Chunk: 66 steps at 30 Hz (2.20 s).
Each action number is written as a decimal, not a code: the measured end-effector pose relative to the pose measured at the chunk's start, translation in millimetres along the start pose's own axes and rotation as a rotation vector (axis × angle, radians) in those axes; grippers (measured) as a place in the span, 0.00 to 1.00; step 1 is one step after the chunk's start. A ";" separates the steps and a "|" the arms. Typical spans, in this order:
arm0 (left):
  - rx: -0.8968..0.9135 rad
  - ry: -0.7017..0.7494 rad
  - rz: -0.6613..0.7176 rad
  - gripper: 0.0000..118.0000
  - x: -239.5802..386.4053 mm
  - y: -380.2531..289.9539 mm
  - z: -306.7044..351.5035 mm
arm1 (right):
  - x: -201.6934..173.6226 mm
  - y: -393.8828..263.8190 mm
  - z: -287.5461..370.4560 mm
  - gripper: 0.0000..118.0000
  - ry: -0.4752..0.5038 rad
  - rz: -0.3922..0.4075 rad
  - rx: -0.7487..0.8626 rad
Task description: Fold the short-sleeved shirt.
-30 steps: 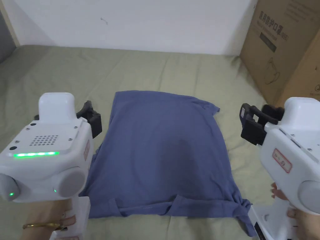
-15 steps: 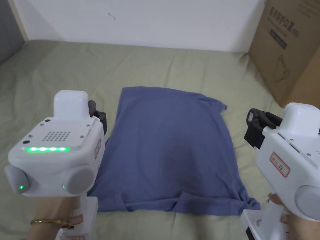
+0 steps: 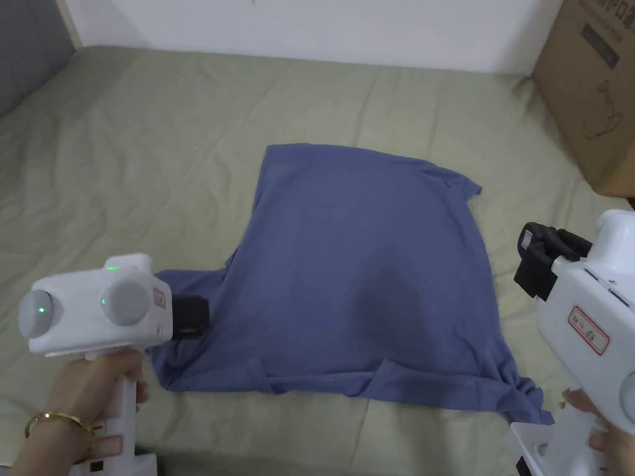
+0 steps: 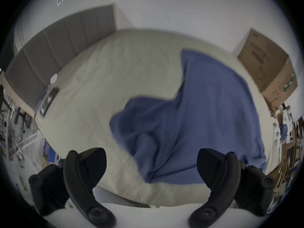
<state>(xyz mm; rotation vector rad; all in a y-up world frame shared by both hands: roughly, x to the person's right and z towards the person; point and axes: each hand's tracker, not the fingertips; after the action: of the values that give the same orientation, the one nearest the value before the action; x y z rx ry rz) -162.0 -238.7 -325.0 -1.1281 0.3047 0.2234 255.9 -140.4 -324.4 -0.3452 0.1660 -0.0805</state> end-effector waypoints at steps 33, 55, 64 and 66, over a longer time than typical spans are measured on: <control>0.192 -0.154 0.181 0.00 -2.9 -49.7 14.6 | -115.5 122.9 -235.6 1.00 0.229 0.352 -0.335; 0.007 -0.092 0.340 0.00 0.9 -40.1 -44.1 | -297.4 -2.9 -638.4 0.76 0.146 0.497 -0.761; 0.034 -0.100 0.329 0.00 -1.8 -42.5 -50.4 | -267.3 30.6 -588.5 0.05 0.243 0.330 -0.709; 0.060 -0.118 0.344 0.00 -6.4 -43.4 -47.4 | -252.8 53.5 -560.7 0.05 0.258 0.295 -0.663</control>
<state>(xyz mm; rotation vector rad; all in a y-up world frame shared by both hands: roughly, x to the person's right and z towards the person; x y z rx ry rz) -159.8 -299.8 -304.5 -0.9945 0.3966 0.5789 -88.4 -248.2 -825.3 -0.9677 0.5005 0.2297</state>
